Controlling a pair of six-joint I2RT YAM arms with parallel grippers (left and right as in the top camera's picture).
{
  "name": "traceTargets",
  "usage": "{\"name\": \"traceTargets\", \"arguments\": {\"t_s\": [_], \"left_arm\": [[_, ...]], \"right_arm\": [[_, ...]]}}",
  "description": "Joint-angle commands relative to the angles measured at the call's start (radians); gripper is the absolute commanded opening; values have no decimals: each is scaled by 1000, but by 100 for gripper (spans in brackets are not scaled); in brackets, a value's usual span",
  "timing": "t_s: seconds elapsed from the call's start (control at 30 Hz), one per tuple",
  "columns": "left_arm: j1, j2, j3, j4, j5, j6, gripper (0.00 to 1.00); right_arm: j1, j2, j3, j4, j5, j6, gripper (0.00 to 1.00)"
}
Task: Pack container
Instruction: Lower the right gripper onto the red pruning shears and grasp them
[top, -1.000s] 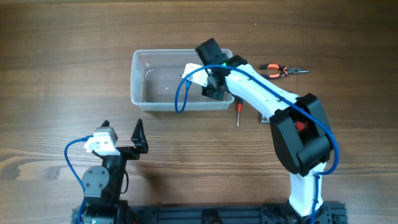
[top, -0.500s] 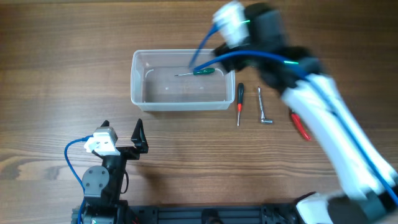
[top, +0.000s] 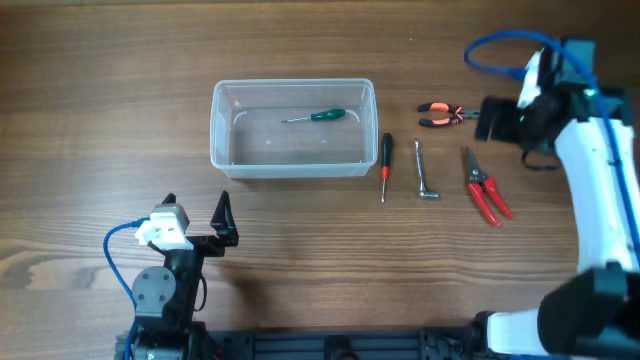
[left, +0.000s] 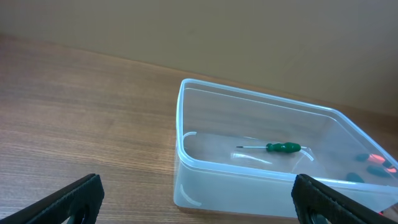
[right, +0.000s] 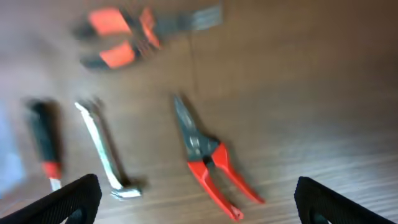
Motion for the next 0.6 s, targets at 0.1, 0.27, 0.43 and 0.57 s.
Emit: {"name": "traceTargets", "arguments": {"t_s": [0.1,0.27,0.43,0.57], "left_arm": [[6,-2,-4,-1,-3,-9,100],[6,-2,-5,-1,-3,-9,100],[6,-2,-4,-1,-3,-9,100],[6,-2,-5,-1,-3,-9,100]], "right_arm": [[-9,136,-151,-6,-125,-71,89],[-9,156,-215,-50,-80,-55,84],[-9,156,-276,29,-39,-63,89],[-9,156,-330,117,-69,-61,86]]}}
